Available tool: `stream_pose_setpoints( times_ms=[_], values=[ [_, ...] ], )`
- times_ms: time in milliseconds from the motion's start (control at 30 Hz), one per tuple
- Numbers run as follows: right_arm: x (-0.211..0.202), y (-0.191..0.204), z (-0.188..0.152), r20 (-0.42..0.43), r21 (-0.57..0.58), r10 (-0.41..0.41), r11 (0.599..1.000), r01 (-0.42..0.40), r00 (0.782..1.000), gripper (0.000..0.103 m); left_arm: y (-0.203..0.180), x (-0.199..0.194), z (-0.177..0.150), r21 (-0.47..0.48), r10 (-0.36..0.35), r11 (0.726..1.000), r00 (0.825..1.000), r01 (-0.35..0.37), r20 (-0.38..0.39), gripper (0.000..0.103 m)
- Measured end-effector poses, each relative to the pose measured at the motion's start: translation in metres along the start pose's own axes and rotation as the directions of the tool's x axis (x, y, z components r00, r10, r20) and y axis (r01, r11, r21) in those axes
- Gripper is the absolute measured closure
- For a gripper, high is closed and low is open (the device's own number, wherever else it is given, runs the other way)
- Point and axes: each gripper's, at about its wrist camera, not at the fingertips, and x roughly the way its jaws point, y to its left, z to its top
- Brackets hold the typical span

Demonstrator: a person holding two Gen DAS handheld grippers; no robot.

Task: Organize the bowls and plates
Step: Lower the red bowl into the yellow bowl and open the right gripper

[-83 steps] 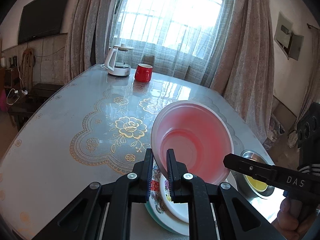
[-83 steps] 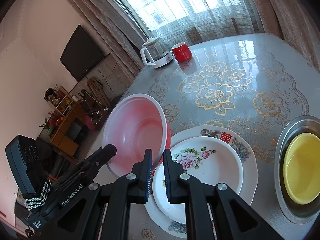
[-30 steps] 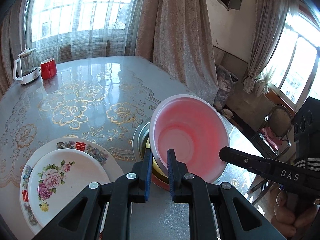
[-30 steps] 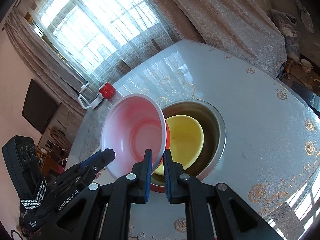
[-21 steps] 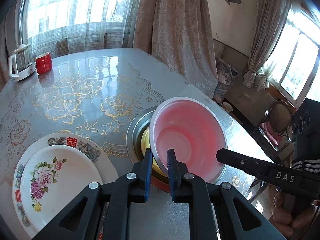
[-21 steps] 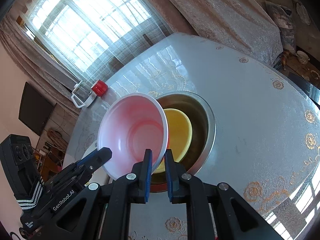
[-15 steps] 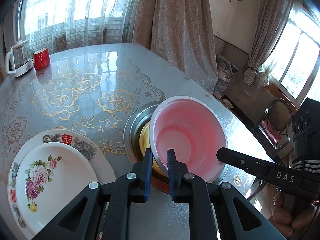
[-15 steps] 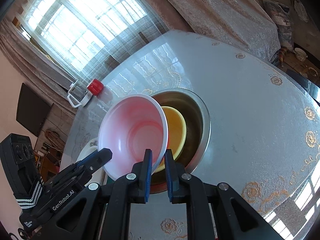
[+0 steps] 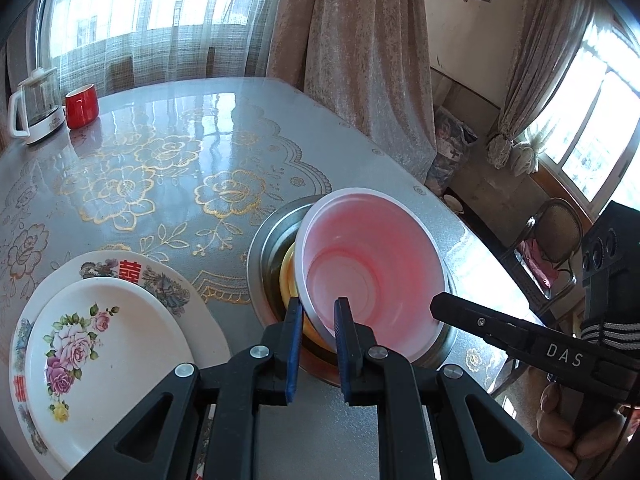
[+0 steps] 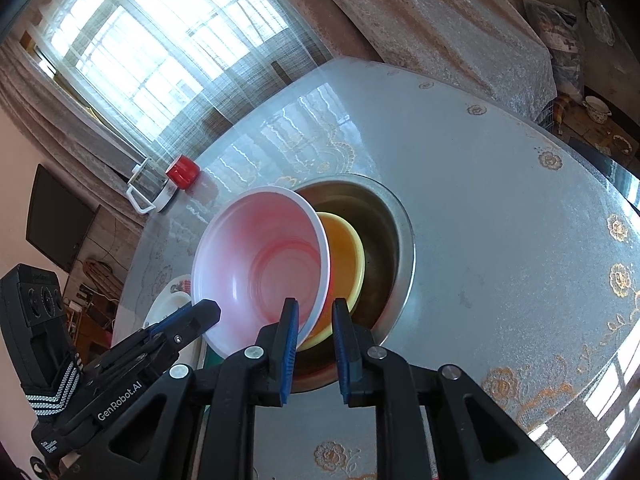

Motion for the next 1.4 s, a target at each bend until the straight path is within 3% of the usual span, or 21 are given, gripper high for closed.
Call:
stream_pose_setpoints(
  times_ms=[733,1067,1400],
  values=[
    [0.005,-0.003,0.001,0.007,-0.018,-0.053,0.998,0.053,0.999,0.086,-0.004,0.024,-0.001,0.028,0.046,0.999,0.998,-0.045,-0.045,0.085],
    [0.011,0.007,-0.001,0.030,-0.100,-0.134,0.986,0.136,0.991,0.086,-0.007,0.037,0.001,0.042,0.053,0.998,0.997,-0.051,-0.055,0.085],
    [0.021,0.020,-0.002,0.094,-0.222,-0.241,0.941,0.257,0.966,0.090,-0.009,0.049,0.007,0.067,0.086,0.994,0.995,-0.083,-0.042,0.082]
  ],
)
